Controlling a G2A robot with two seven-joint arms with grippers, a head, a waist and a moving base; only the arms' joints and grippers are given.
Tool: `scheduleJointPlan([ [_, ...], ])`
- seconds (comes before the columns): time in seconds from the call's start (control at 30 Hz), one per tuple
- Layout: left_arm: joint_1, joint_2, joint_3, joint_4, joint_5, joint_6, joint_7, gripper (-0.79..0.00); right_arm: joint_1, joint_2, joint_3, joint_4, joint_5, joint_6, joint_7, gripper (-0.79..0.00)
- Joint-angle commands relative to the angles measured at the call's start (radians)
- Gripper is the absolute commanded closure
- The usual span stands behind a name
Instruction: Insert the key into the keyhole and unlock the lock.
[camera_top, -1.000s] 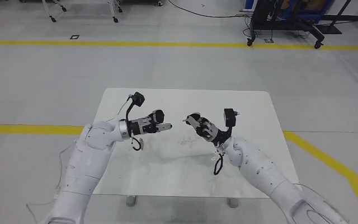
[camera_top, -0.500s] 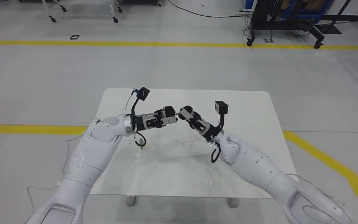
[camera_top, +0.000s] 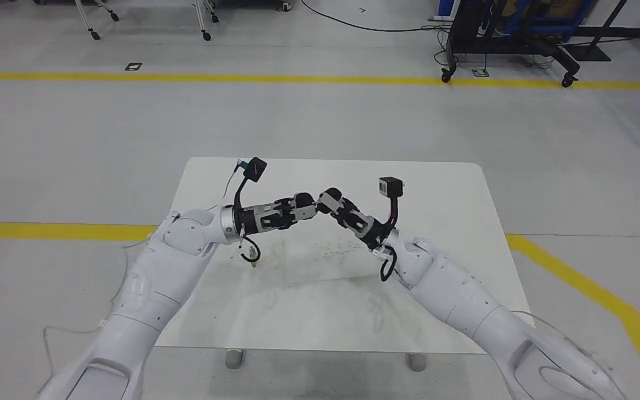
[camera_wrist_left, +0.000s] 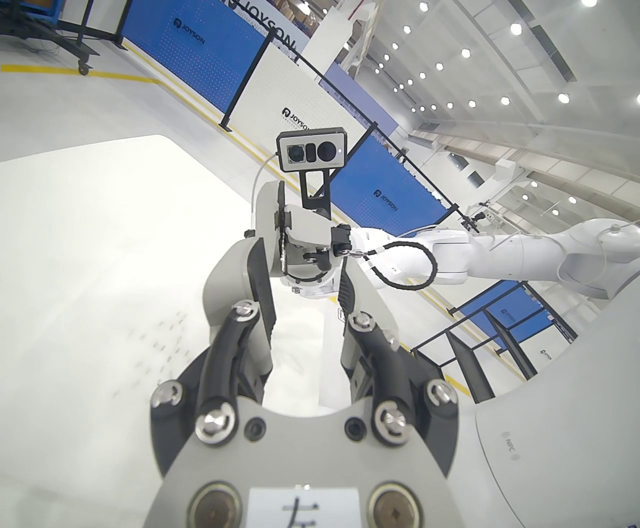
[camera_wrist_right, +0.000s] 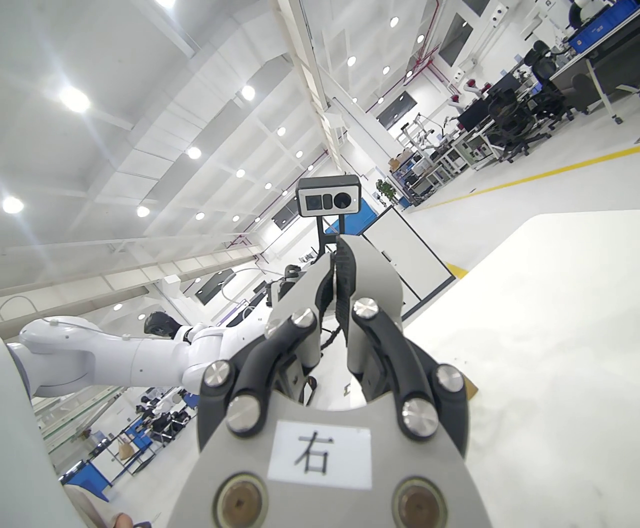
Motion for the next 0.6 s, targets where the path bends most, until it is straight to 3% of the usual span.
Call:
scheduleJointPlan([
  [0.0, -0.002, 0.003, 0.006, 0.003, -0.001, -0.003, 0.004, -0.256, -0.005, -0.004, 0.016, 0.001, 0.016, 0.0, 0.038, 0.0],
  [0.17, -0.006, 0.008, 0.017, 0.008, -0.005, -0.008, 0.008, -0.16, -0.016, -0.017, 0.056, 0.018, 0.039, 0.0, 0.118, 0.0],
  [0.3, -0.009, 0.01, 0.016, 0.018, -0.006, -0.001, 0.013, 0.0, -0.021, -0.031, 0.08, 0.038, 0.049, 0.0, 0.172, 0.0],
  [0.57, -0.012, 0.009, 0.023, 0.016, 0.024, 0.027, 0.029, 0.0, -0.037, -0.055, 0.135, 0.047, 0.078, 0.0, 0.268, 0.0],
])
